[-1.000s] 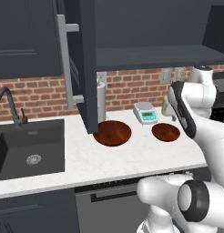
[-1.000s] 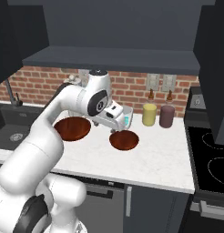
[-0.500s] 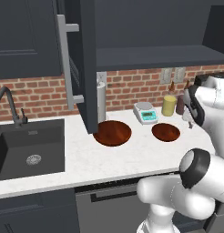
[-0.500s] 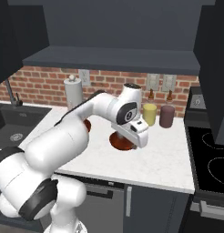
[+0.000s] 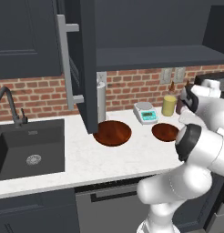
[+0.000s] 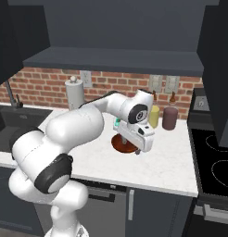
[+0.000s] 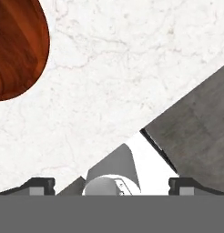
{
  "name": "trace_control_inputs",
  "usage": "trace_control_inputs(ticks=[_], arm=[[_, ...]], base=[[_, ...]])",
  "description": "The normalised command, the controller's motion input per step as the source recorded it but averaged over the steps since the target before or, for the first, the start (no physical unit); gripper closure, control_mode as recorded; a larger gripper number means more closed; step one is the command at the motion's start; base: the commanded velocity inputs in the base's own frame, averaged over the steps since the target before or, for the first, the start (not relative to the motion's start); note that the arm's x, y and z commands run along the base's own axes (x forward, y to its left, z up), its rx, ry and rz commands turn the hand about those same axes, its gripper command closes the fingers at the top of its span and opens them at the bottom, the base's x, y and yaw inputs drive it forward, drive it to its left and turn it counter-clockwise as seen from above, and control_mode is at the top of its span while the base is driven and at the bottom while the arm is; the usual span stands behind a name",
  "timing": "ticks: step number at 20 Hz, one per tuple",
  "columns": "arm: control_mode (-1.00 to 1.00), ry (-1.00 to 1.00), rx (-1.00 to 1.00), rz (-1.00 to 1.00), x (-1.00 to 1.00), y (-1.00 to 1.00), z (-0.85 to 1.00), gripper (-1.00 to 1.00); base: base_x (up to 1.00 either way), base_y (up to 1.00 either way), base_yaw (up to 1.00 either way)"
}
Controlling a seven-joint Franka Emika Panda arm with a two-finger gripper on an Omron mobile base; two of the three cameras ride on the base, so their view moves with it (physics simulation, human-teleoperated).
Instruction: Pick up the bowls on the counter and stack them on top of one another in the open cabinet. Place the smaller bowl on top of the larger bowl.
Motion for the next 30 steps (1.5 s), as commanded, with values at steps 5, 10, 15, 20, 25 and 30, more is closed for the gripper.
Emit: trace_control_inputs(ticks=[5,10,15,20,25,30], arm=[[-1.0,0.0,0.2,0.0,0.15,0.0,-0.26,-1.0],[-1.0,-0.07,0.08,0.0,0.17,0.0,-0.18,-1.0],[-1.0,-0.12,0.03,0.0,0.27,0.1,-0.23,-1.0],[-1.0,-0.1,0.0,0.0,0.29,0.14,-0.26,-1.0],[-1.0,-0.03,0.0,0.0,0.3,0.09,-0.33,-1.0],[-1.0,0.0,0.0,0.0,0.14,0.0,-0.28,-1.0]], base=[[0.0,0.0,0.0],[0.0,0.0,0.0],[0.0,0.0,0.0],[0.0,0.0,0.0],[0.0,0.0,0.0],[0.0,0.0,0.0]])
